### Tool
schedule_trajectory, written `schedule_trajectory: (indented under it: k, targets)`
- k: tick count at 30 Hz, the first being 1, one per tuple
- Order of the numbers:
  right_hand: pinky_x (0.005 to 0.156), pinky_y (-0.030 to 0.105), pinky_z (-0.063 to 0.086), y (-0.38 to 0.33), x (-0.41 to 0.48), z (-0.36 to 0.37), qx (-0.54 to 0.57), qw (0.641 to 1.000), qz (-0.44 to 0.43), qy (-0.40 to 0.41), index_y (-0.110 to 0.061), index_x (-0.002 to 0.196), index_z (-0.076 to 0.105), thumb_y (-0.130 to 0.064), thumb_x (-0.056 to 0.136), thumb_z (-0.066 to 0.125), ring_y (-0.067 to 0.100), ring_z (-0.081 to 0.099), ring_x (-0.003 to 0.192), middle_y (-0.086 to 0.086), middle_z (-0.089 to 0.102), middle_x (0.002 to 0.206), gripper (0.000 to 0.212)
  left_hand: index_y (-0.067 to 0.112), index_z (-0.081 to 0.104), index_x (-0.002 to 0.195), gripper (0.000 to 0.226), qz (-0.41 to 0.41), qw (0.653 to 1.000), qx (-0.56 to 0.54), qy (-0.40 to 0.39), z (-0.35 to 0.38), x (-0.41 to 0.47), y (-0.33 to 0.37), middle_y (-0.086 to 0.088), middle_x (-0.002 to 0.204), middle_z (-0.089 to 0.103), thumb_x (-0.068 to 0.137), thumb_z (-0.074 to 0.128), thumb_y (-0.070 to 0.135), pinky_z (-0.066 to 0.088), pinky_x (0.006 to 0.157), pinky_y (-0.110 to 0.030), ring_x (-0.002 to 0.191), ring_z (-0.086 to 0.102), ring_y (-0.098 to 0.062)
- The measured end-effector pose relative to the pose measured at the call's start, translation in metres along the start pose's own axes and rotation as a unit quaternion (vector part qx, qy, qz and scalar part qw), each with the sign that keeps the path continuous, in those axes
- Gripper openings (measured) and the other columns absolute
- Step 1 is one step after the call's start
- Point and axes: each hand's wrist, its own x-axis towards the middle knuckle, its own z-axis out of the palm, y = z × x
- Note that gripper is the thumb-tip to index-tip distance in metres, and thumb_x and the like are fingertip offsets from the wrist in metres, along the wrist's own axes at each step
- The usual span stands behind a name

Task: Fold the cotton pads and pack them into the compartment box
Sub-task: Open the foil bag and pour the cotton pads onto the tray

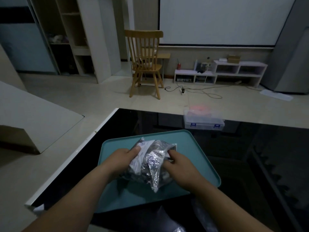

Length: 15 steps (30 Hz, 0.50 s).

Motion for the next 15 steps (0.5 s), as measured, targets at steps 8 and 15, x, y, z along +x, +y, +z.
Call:
schedule_trajectory:
  k: [8, 15]
  targets:
    - [0.095, 0.051, 0.060, -0.011, 0.009, 0.013, 0.232, 0.966, 0.013, -0.117, -0.037, 0.136, 0.050, -0.028, 0.087, 0.082, 0.026, 0.075, 0.109, 0.004, 0.074, 0.124, 0.060, -0.007, 0.059, 0.114, 0.042, 0.013, 0.985, -0.171, 0.003, -0.007, -0.006, -0.007, -0.032, 0.103, 0.072, 0.105, 0.058, 0.034, 0.055, 0.086, -0.050, 0.086, 0.072, -0.039]
    - [0.060, 0.038, 0.059, -0.024, 0.019, 0.022, 0.359, 0.926, 0.062, -0.099, -0.037, 0.128, 0.058, -0.009, 0.098, 0.062, 0.033, 0.071, 0.093, 0.014, 0.072, 0.121, 0.041, 0.015, 0.057, 0.136, 0.048, -0.037, 0.953, -0.297, -0.054, -0.002, -0.014, 0.001, -0.020, 0.122, 0.073, 0.104, 0.051, 0.050, 0.051, 0.104, -0.060, 0.112, 0.070, -0.042]
